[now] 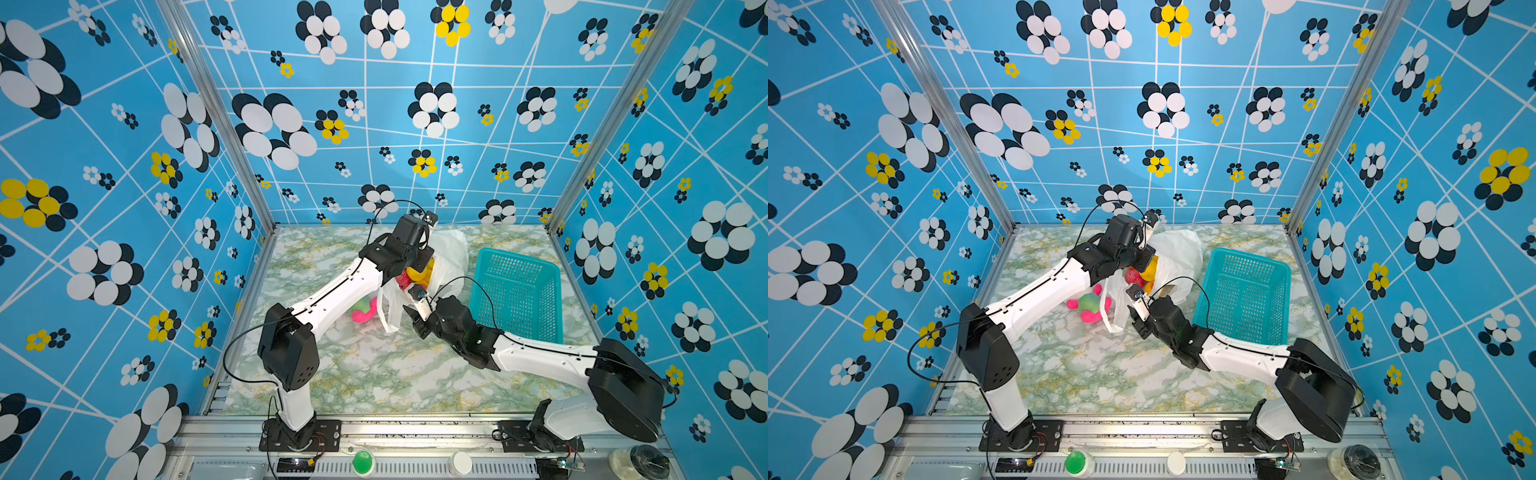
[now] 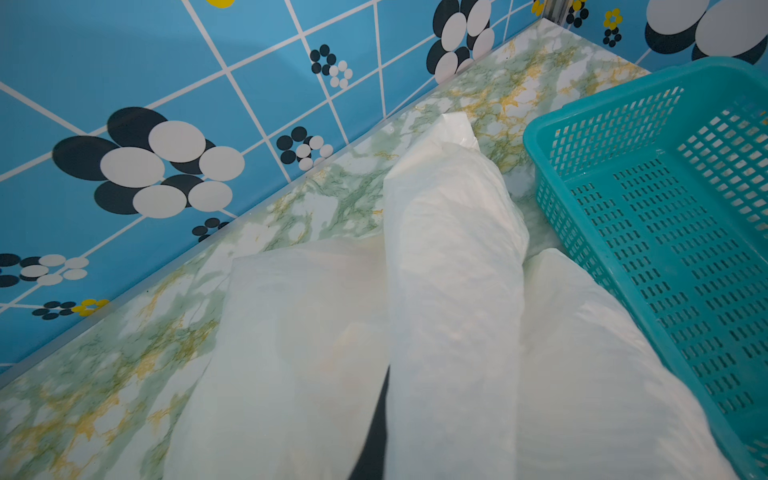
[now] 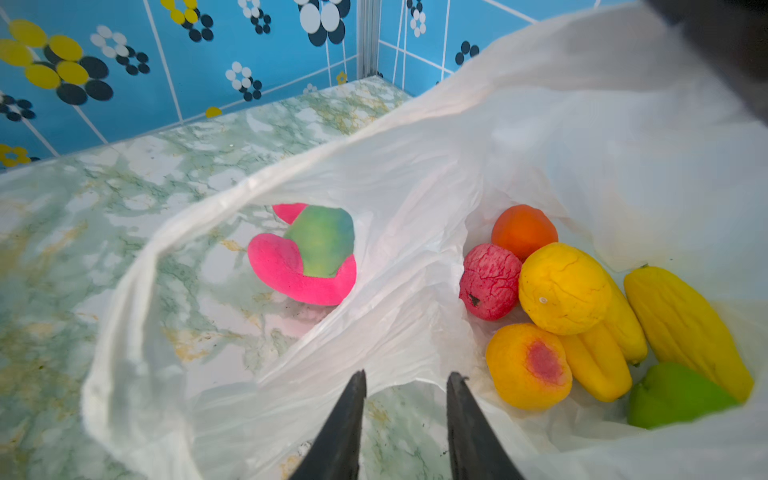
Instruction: Untie the knot of the plastic bag and take out the fruit
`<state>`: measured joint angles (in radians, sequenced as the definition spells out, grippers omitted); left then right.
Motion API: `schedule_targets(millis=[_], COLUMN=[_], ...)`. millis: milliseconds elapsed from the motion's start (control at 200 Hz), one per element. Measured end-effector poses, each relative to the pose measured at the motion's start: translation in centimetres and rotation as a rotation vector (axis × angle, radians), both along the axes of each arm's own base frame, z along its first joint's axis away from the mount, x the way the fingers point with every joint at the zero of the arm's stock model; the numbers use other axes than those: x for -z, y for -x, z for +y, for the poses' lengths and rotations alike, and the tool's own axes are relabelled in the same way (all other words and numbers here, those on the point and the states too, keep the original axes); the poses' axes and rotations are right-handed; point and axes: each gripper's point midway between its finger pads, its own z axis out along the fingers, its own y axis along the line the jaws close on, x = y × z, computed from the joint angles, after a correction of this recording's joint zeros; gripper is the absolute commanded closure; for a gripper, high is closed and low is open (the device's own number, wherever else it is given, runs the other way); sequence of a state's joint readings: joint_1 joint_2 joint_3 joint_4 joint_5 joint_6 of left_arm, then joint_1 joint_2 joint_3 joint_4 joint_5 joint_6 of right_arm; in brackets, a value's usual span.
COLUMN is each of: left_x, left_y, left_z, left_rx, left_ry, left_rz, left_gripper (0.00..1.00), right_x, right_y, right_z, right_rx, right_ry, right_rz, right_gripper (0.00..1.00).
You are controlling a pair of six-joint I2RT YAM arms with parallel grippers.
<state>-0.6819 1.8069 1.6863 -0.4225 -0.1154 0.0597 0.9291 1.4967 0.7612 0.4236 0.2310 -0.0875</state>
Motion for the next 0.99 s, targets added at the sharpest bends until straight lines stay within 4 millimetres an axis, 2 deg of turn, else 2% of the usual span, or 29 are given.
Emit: schedule_targets(millis=[110, 250, 540, 770, 885, 994], left_x=[0.0, 0.0, -0.4, -1.5, -1.3, -1.4], left_y=[0.1, 0.2, 0.1, 0.9, 1.3, 1.3], left_z=[-0.2, -0.3, -0.3, -0.5, -0.8, -0.9], left_rx=[0.01, 0.016, 0.01, 0.038, 0.057, 0.063], left_ry=[0.005, 0.008, 0.024, 0.065, 0.078, 0.09], left_rz=[0.005, 0.008, -0.002, -0.007, 0.009, 0.011], left_gripper=[1.0, 1.0, 1.0, 1.0, 1.0, 1.0], right_x=[1.4, 1.4, 1.9, 1.7, 1.6, 1.7], right_y=[-1.1, -2.5, -5.4, -7.2, -8.0, -8.8], right_z=[0.5, 0.2, -3.5, -6.1, -5.7, -5.1], right_rx=[0.033, 0.101, 0.296, 0.415, 0.436, 0.451], right_ry=[0.042, 0.053, 0.073, 0.03, 0.018, 0.008], right_rz=[0.015, 0.002, -0.015, -0.002, -0.002, 0.004], right_gripper=[0.7, 0.75, 0.78, 0.74, 0.68, 0.68])
